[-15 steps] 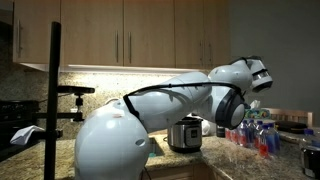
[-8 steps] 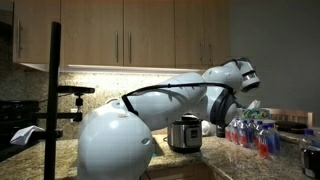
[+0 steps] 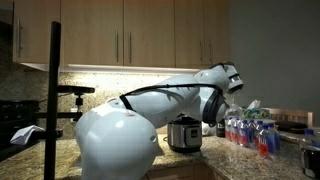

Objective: Put the lid on the cooker

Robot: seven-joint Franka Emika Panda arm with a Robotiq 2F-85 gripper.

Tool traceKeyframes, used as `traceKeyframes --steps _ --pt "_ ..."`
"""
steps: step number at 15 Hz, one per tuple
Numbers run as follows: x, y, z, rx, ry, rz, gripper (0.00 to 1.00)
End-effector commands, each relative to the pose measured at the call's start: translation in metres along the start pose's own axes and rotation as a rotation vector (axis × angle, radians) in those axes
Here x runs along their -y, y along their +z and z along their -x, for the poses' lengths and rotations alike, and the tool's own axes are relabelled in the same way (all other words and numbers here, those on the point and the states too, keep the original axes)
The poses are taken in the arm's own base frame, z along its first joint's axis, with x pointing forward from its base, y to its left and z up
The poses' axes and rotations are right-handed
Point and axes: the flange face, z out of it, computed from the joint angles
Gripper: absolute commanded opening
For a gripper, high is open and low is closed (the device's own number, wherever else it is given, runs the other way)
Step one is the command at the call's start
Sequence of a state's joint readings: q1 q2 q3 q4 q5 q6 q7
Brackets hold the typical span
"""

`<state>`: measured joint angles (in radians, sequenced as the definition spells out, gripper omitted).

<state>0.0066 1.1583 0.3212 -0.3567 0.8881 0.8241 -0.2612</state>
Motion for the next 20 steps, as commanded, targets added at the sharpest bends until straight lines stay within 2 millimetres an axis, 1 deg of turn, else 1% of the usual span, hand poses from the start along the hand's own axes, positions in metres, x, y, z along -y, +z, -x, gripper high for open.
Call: traceKeyframes --steps 1,4,6,8,11,14,20 --pt "0.013 0.018 -0.009 0.055 0.027 -0.021 0.09" --pt "0.007 0.035 -0.020 0.089 0.028 -0.033 0.09" --pt "0.007 0.044 -0.024 0.110 0.009 -0.040 0.09" --pt "0.009 0.050 -0.028 0.127 0.002 -0.043 0.09" --pt "0.005 0.058 -0.032 0.141 0.003 -0.059 0.09" --pt "0.004 0.059 -0.034 0.136 -0.006 -0.064 0.09" --pt "-0.006 0.048 -0.028 0.100 -0.053 -0.091 0.09"
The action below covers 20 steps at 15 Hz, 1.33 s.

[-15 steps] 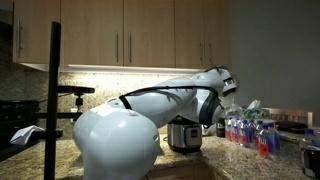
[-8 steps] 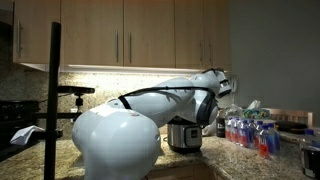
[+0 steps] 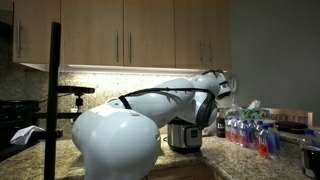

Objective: Put the lid on the cooker

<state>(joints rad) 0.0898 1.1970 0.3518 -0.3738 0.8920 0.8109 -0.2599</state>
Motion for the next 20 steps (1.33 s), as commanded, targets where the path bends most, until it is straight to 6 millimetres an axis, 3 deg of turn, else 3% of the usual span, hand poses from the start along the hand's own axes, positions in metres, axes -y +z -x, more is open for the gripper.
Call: traceKeyframes --steps 1,7,20 --pt "0.004 -0.013 0.011 -0.023 -0.062 -0.015 0.09" --pt "-0.003 -0.026 0.015 -0.084 -0.146 0.000 0.09" --pt "-0.008 -0.018 -0.008 -0.143 -0.171 0.023 0.08"
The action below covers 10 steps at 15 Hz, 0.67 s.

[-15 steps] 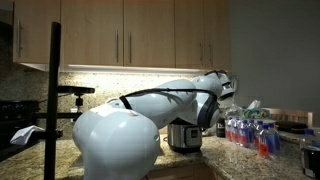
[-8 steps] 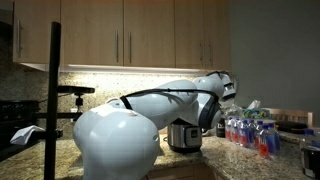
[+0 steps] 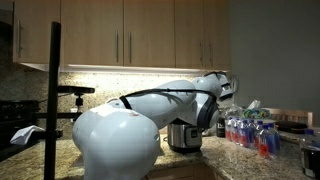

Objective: Put the lid on the cooker

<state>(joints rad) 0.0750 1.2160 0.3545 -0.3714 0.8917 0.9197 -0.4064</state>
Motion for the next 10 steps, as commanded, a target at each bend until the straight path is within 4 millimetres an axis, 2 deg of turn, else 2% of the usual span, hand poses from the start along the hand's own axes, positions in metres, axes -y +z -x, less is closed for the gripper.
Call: traceKeyframes --steps 1,10 --pt "0.0085 -0.0030 -0.0056 -0.033 -0.037 0.002 0.08" --pt "0.0048 -0.0071 -0.0091 -0.072 -0.023 0.019 0.08"
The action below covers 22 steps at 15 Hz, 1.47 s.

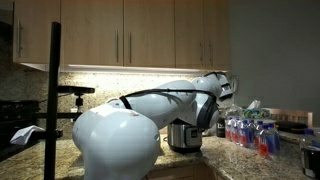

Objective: Put the lid on the cooker

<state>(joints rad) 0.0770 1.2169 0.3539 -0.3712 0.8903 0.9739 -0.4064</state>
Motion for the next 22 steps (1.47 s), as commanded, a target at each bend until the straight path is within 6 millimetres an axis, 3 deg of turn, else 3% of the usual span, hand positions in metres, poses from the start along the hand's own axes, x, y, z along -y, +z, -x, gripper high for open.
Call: traceKeyframes --steps 1,10,11,12,20,22 --pt "0.0071 -0.0041 -0.0037 -0.030 -0.021 -0.002 0.09" --pt "0.0015 -0.0061 -0.0048 -0.056 -0.021 -0.010 0.08" --pt "0.0023 -0.0060 -0.0046 -0.054 -0.018 -0.011 0.30" --pt "0.0025 -0.0060 -0.0048 -0.055 -0.017 -0.012 0.44" --pt "0.0043 -0.0088 -0.0071 -0.078 -0.019 -0.017 0.95" --pt "0.0058 -0.0117 -0.0077 -0.091 -0.011 -0.007 1.00"
